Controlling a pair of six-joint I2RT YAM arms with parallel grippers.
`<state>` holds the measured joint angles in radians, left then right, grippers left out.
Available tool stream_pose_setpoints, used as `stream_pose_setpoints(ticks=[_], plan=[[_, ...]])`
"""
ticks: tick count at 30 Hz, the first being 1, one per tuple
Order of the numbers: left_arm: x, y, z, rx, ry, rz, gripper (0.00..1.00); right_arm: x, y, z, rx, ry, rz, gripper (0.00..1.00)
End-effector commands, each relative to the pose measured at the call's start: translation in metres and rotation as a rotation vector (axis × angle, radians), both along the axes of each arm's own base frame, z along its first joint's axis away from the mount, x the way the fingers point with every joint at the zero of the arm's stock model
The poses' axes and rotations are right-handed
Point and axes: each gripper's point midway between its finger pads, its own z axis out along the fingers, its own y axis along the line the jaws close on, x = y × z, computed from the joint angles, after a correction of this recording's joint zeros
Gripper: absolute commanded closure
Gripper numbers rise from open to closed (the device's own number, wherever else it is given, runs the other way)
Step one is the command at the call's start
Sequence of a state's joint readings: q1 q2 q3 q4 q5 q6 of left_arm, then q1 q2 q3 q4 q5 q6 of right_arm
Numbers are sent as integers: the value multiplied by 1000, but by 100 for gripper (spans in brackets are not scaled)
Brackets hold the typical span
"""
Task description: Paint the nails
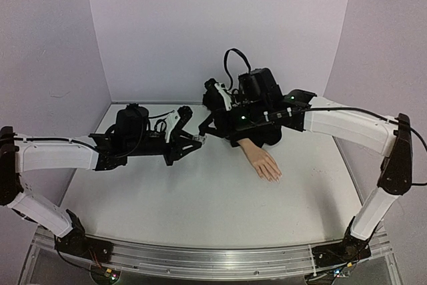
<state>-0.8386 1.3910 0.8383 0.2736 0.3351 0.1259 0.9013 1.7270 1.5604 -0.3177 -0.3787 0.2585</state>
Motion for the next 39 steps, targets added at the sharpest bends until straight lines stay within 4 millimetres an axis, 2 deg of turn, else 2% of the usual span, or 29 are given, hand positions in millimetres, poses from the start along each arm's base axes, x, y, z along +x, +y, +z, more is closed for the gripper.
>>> stream_pose_setpoints(ticks=[1,3,7,10,12,17,21,26,31,36,39], plan=[[-84,-6,79,-220,-110,-469,100,-92,7,40,180,-55,514,90],[-83,-7,77,-193,-94,-477,100,-85,2,35,154,-66,461,77],[-73,-9,72,-163,-101,-428,100,-58,-9,33,92,-96,265,40],[-67,-9,68,-132,-109,-403,100,-49,-19,34,66,-83,176,26],[-65,-10,62,-102,-112,-399,100,-48,-23,35,56,-63,147,24],[-58,-11,50,-47,-103,-379,100,-50,-29,32,32,-17,122,25],[-55,-12,47,-39,-103,-369,100,-52,-26,25,-2,13,145,36],[-53,-13,44,-25,-94,-363,100,-58,-20,26,14,37,190,54],[-51,-13,42,-17,-90,-350,100,-61,-20,25,16,46,203,54],[-50,-14,42,-18,-87,-347,100,-63,-17,22,15,58,216,66],[-50,-14,43,-21,-88,-348,100,-61,-15,21,13,59,215,69]])
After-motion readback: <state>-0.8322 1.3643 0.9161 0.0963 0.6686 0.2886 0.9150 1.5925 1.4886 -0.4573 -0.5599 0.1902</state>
